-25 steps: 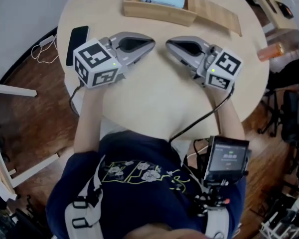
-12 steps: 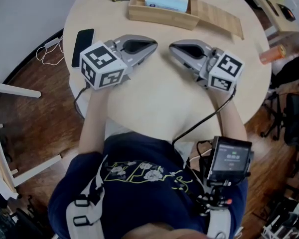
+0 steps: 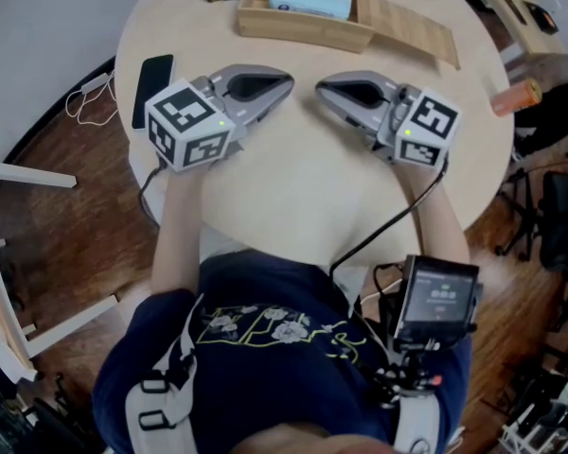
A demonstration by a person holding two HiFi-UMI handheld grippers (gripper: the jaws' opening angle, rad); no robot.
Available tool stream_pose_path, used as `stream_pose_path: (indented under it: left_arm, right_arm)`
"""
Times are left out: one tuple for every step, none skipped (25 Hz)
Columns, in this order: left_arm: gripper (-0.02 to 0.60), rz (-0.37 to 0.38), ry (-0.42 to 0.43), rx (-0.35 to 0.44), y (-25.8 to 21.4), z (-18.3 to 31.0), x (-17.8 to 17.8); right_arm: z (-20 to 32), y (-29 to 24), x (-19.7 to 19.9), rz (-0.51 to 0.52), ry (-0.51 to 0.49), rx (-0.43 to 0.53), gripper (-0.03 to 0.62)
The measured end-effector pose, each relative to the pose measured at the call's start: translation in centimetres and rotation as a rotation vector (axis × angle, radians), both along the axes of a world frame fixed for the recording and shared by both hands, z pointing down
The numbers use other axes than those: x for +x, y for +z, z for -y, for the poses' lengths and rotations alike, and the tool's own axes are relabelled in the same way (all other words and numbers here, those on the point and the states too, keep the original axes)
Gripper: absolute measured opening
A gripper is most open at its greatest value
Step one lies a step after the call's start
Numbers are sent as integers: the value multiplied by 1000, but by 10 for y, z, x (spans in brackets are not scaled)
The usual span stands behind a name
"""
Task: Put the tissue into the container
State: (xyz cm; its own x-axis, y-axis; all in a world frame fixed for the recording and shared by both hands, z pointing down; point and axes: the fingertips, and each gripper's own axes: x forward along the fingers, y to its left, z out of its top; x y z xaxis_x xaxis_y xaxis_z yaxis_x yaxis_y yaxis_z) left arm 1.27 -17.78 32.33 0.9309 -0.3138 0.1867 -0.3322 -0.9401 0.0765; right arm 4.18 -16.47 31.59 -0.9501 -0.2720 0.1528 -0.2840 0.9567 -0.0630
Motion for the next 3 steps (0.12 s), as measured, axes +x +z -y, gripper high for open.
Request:
stream_pose_path:
  left_arm:
    - [2, -2, -1, 0, 0, 0, 0]
    - [2, -4, -3, 0, -1, -1, 0]
    - [2, -6, -4, 0, -1, -1, 0]
  right_arm:
    - [-1, 0, 0, -1, -5, 1, 3]
    - [-1, 0, 0, -2, -8, 2, 3]
    - [-2, 0, 0, -4, -10, 3, 3]
